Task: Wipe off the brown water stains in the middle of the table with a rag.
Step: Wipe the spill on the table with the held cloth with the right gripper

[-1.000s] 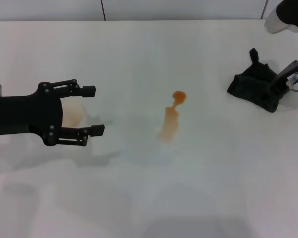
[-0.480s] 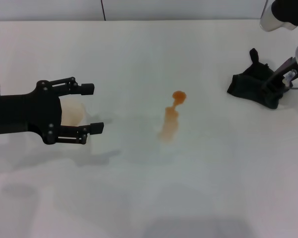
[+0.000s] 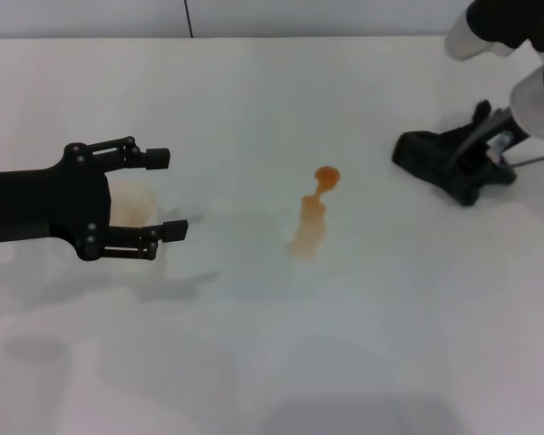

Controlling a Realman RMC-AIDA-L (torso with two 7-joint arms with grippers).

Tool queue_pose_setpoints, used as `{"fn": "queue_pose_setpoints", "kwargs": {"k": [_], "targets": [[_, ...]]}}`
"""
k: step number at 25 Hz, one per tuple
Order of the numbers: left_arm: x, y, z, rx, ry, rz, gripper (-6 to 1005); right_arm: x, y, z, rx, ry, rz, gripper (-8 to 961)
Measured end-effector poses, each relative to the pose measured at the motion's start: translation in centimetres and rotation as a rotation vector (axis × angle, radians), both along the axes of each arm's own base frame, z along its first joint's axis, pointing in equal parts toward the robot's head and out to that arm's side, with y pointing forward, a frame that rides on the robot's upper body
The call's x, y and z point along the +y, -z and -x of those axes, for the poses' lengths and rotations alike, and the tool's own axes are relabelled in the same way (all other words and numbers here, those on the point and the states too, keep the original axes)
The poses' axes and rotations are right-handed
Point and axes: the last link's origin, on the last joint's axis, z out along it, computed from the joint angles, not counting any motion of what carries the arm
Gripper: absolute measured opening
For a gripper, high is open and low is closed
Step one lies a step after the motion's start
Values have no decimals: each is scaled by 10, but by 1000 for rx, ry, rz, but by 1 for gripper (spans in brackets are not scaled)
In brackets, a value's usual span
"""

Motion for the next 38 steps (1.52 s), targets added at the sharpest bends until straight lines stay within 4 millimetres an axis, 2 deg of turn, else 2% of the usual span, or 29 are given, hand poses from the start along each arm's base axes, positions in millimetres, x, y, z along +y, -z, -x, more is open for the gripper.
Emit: {"fn": "queue_pose_setpoints", "kwargs": {"k": [9,14,23,31,38], "targets": [[0,0,1,3,-3,-2,880,-17,18,35,99,-80,89,48],[0,0,1,3,-3,-3,880,-27,30,46,113,-104,129,48],[-1,0,1,3,-4,-3,880,-56,45,65,200,-164,201,48],[-1,0,2,4,-5,-3,880,-71,63,70,222,-168,261,48],[-1,1,1,1,-5,0,880,-67,76,65,212,-163,236,48]]}}
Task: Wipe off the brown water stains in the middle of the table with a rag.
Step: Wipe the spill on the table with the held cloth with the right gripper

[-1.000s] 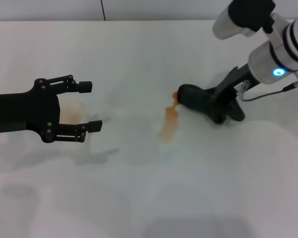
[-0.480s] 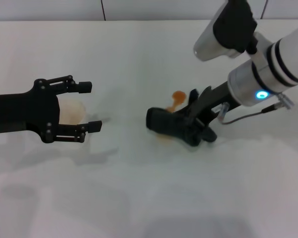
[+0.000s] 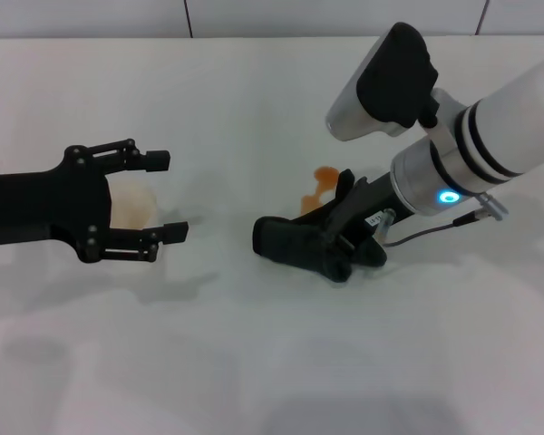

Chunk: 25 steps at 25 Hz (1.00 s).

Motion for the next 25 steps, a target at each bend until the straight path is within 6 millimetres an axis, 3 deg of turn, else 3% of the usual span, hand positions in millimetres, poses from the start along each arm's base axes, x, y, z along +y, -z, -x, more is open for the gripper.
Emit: {"fn": "queue_pose_setpoints", "kwargs": {"k": [7,25], "targets": [[0,1,0,-2,0,2,880,10,9,-6,-28,8,-31,48],[2,1,-1,-4,-1,-14,880,37,-3,-13,33,29,-193,48]]}}
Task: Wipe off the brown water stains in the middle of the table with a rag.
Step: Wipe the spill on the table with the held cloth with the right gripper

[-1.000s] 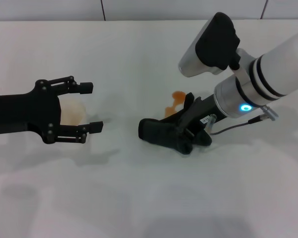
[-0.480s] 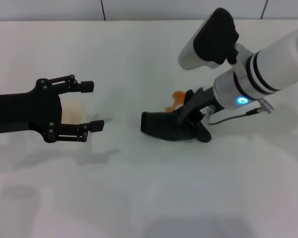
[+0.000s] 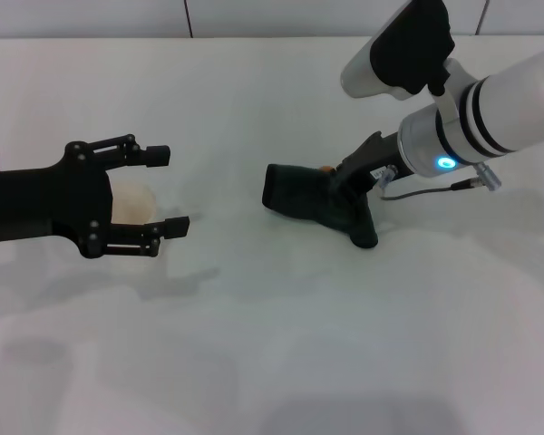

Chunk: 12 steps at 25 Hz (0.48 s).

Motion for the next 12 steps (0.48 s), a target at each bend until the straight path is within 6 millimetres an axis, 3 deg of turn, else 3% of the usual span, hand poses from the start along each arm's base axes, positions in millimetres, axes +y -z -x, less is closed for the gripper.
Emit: {"fn": "queue_pose_setpoints", "kwargs": {"k": [12], "targets": [[0,1,0,-1,0,1,880,19,-14,-13,2,21,-111,48]]}}
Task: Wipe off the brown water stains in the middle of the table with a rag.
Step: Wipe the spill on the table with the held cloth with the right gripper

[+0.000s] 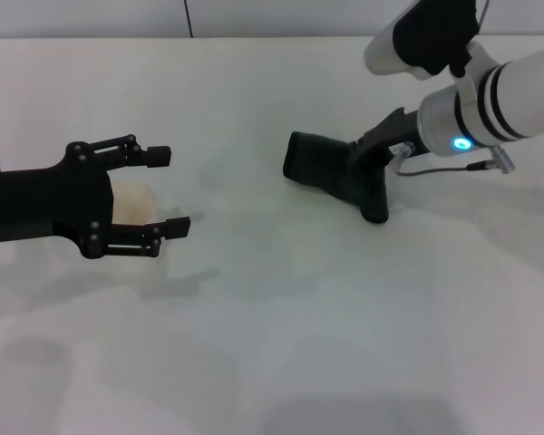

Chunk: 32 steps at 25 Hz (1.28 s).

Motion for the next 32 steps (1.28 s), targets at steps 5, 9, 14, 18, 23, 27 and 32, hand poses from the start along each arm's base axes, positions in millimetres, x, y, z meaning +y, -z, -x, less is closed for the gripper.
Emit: {"fn": "queue_pose_setpoints", "kwargs": {"k": [5,9,14,18,23,27,32], "targets": [[0,0,0,0,0,1,880,7,-8,-2,6,0,-47,48],[0,1,0,0,-2,0,880,9,-11,1,14,-11,-60,48],[-1,1,2,2,-3,-2,880,10,-13,3,11,-22,-70,48],[-2,0,2,-3,0,-13,880,11,-13,2,8,-13,-63,48],[-2,0,2,-5,0,-16,880,0,-6,-2,6,3,-13,48],[-1,0,1,-9,2,-21,880,-18,7,7,20,-12,76,48],[0,-1,1,-9,4,-25,880,-30,8,14,20,-21,139,49]]}}
